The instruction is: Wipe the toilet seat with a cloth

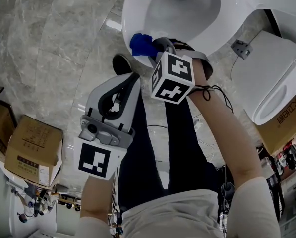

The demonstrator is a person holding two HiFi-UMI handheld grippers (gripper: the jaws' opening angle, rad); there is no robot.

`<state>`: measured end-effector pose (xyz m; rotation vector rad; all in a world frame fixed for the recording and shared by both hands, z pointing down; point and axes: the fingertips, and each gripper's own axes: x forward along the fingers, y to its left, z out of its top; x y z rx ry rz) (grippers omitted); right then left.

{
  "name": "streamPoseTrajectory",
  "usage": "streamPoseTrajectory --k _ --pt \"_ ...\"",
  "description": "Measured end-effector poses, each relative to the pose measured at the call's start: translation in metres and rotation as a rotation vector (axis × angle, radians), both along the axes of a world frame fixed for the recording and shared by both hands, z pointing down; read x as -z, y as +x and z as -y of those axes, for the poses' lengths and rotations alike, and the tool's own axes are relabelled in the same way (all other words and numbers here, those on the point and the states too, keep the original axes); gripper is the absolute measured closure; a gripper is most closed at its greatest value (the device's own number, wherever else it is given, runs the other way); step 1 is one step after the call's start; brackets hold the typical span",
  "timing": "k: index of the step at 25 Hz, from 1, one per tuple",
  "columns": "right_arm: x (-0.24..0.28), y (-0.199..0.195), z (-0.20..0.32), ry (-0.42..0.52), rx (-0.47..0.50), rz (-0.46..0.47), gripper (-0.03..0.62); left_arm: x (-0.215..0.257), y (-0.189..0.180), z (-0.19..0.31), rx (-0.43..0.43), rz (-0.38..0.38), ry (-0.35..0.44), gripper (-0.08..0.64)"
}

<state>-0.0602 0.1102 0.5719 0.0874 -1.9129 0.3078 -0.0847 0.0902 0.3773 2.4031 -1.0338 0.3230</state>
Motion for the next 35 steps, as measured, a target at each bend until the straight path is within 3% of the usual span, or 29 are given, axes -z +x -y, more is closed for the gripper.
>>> streamPoseTrajectory --k 17,35 --pt "0.001 0.017 -0.003 -0.004 -0.276 0.058 0.535 -0.001 0.014 -0.001 -0.022 0.003 -0.004 0.557" --pt "-0.002 0.049 -0.005 0.005 -0.358 0.063 0.535 -0.009 0.037 0.002 -0.054 0.005 -0.017 0.555"
